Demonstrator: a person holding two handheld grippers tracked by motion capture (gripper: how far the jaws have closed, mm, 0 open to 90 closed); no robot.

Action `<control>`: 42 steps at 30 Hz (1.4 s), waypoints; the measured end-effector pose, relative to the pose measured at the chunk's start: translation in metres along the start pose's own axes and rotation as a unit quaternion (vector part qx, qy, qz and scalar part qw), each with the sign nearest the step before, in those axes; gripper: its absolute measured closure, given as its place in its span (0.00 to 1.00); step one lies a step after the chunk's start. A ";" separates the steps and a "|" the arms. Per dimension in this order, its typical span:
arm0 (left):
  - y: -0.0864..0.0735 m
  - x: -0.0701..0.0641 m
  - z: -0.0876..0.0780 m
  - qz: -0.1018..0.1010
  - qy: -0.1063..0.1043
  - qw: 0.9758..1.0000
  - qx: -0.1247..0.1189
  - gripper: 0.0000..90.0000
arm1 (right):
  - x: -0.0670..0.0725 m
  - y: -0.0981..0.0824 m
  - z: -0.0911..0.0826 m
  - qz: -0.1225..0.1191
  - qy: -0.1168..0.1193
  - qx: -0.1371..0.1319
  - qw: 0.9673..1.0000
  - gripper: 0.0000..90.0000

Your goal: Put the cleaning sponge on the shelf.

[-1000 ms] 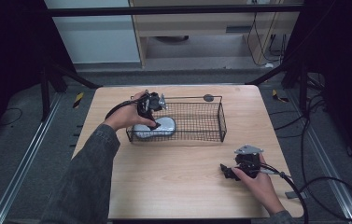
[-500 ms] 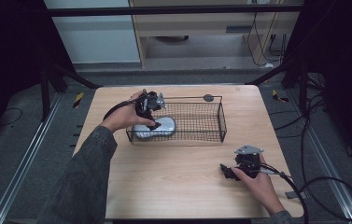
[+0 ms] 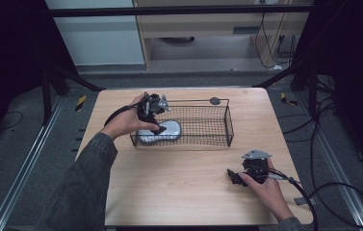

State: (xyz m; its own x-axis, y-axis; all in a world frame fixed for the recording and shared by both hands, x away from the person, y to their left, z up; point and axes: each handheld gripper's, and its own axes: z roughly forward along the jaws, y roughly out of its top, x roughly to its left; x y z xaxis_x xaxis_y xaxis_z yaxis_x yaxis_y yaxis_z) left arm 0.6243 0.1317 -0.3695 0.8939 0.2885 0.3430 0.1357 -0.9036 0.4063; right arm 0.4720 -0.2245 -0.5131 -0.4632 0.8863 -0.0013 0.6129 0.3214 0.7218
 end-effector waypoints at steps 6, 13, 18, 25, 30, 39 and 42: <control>-0.001 -0.008 -0.007 -0.020 0.007 1.000 -0.017 0.05 | 0.000 0.000 0.000 -0.001 0.000 -0.001 1.000 0.00; -0.008 -0.019 -0.020 -0.057 0.021 0.997 -0.047 0.05 | 0.000 0.000 0.000 0.000 0.000 0.000 1.000 0.00; -0.017 -0.030 -0.030 -0.081 0.022 0.994 -0.065 0.05 | 0.000 0.000 0.000 0.001 -0.001 0.000 1.000 0.00; -0.027 -0.047 -0.039 -0.097 0.025 0.992 -0.081 0.05 | 0.000 0.000 0.000 0.001 -0.001 0.000 1.000 0.00; -0.036 -0.061 -0.045 -0.102 0.030 0.990 -0.087 0.05 | 0.000 0.000 0.000 0.000 -0.001 0.000 1.000 0.00; -0.050 -0.090 -0.054 -0.102 0.040 0.990 -0.084 0.05 | 0.000 0.000 0.000 0.001 -0.001 0.000 1.000 0.00; -0.053 -0.099 -0.054 -0.100 0.039 0.991 -0.084 0.05 | 0.000 0.000 0.000 0.001 -0.001 0.000 1.000 0.00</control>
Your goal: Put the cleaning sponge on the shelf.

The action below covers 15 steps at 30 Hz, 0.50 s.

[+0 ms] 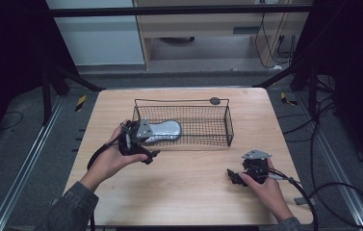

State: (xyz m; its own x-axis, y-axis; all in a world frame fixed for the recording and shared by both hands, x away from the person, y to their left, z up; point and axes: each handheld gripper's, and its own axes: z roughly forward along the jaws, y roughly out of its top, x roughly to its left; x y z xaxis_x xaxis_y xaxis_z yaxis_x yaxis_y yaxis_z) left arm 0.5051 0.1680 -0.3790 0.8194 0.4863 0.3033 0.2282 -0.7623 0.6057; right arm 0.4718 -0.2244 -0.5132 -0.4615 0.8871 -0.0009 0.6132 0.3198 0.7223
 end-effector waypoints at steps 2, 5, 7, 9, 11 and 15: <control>-0.003 -0.005 0.000 0.000 -0.002 1.000 0.001 0.05 | 0.000 0.000 0.000 0.000 0.000 0.000 1.000 0.00; -0.008 -0.014 0.003 -0.001 -0.005 1.000 0.000 0.05 | 0.000 0.000 0.000 0.000 0.000 0.000 1.000 0.00; -0.011 -0.019 0.005 0.000 -0.010 1.000 0.004 0.05 | 0.000 0.000 0.000 0.000 0.000 0.000 1.000 0.00; -0.015 -0.024 0.008 -0.002 -0.015 1.000 0.005 0.05 | 0.000 0.000 0.000 0.000 0.000 0.000 1.000 0.00; -0.019 -0.029 0.012 -0.010 -0.021 1.000 0.008 0.05 | 0.000 0.000 0.000 0.000 0.000 0.000 1.000 0.00; -0.030 -0.035 0.020 -0.016 -0.026 0.999 0.015 0.05 | 0.000 0.000 0.000 0.000 0.000 0.000 1.000 0.00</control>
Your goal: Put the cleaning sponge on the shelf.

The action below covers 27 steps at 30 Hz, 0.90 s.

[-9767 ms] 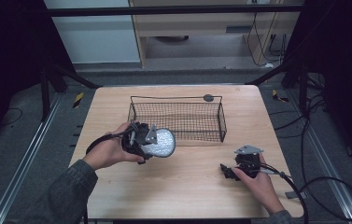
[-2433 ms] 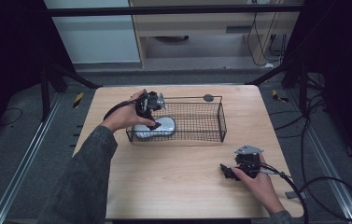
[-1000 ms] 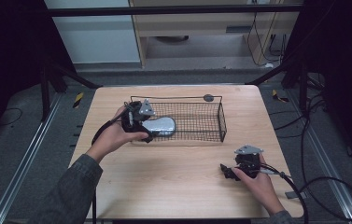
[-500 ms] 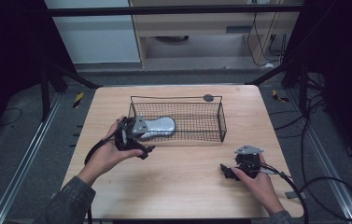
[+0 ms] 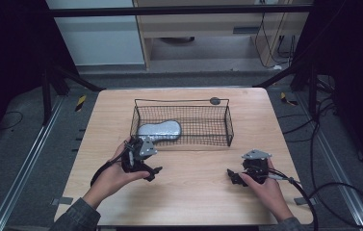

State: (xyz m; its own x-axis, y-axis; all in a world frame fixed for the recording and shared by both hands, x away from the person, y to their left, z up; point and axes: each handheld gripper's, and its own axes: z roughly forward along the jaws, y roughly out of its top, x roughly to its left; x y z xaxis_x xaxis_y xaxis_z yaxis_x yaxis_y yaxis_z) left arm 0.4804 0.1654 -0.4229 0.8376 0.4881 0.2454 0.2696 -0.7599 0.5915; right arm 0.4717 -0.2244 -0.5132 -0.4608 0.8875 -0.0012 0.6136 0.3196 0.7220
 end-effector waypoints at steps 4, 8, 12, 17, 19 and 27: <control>-0.013 -0.002 0.009 -0.013 -0.005 1.000 0.011 0.05 | 0.000 0.000 0.000 0.000 0.000 0.000 1.000 0.00; -0.026 -0.002 0.014 -0.024 -0.006 0.999 0.020 0.05 | 0.000 0.000 0.000 0.000 0.000 0.000 1.000 0.00; -0.035 -0.001 0.015 -0.029 0.003 0.999 0.029 0.05 | 0.000 0.000 0.000 0.000 0.000 0.000 1.000 0.00; -0.048 0.006 0.012 -0.046 0.016 0.998 0.038 0.05 | 0.000 0.000 0.000 0.000 0.000 0.000 1.000 0.00; -0.054 0.011 0.011 -0.064 0.022 0.997 0.039 0.05 | 0.000 0.000 0.000 0.000 0.000 0.000 1.000 0.00; -0.086 0.033 0.011 -0.111 0.049 0.991 0.054 0.04 | 0.000 0.000 0.000 0.000 0.000 0.000 1.000 0.00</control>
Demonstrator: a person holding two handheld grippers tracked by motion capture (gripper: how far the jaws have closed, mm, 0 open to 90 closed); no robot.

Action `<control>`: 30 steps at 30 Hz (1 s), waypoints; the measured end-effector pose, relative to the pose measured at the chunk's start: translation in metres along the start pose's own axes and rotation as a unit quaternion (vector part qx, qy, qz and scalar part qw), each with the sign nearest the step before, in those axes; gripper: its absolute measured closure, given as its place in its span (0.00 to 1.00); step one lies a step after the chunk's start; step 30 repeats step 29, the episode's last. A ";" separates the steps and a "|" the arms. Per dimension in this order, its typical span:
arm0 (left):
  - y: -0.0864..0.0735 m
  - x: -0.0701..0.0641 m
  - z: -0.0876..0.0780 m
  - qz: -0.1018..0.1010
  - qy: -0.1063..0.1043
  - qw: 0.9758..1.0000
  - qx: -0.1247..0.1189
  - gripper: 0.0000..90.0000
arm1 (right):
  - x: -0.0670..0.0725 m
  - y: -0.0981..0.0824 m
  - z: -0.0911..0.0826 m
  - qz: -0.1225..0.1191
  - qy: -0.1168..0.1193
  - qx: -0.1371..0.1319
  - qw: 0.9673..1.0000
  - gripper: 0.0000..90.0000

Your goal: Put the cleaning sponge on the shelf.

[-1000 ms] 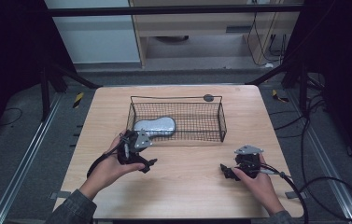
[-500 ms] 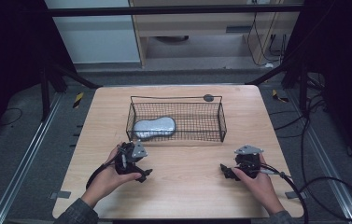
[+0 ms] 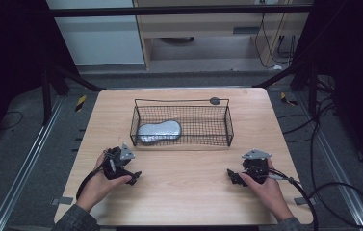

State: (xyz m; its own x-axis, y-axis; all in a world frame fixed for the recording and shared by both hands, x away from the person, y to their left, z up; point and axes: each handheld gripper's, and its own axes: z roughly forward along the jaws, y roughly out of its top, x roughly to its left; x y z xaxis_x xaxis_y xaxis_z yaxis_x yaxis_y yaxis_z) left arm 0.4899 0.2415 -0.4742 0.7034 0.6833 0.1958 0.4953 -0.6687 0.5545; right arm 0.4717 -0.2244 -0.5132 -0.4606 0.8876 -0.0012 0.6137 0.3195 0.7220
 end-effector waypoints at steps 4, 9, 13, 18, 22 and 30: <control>-0.009 0.011 0.005 -0.016 0.013 1.000 0.005 0.04 | 0.000 0.000 0.000 0.000 0.000 0.000 1.000 0.00; -0.015 0.018 0.012 -0.030 0.019 0.999 -0.003 0.04 | 0.000 0.000 0.000 0.000 0.000 0.000 1.000 0.00; -0.017 0.020 0.015 -0.039 0.012 0.999 -0.021 0.03 | 0.000 0.000 0.000 0.000 0.000 0.000 1.000 0.00; -0.018 0.023 0.018 -0.044 0.008 0.998 -0.032 0.02 | 0.000 0.000 0.000 0.000 0.000 0.000 1.000 0.00; -0.021 0.028 0.023 -0.068 -0.010 0.996 -0.048 0.00 | 0.000 0.000 0.000 0.000 0.000 0.000 1.000 0.00; -0.032 0.034 0.029 -0.092 -0.038 0.991 -0.087 0.00 | 0.000 0.000 0.000 0.000 0.000 0.000 1.000 0.00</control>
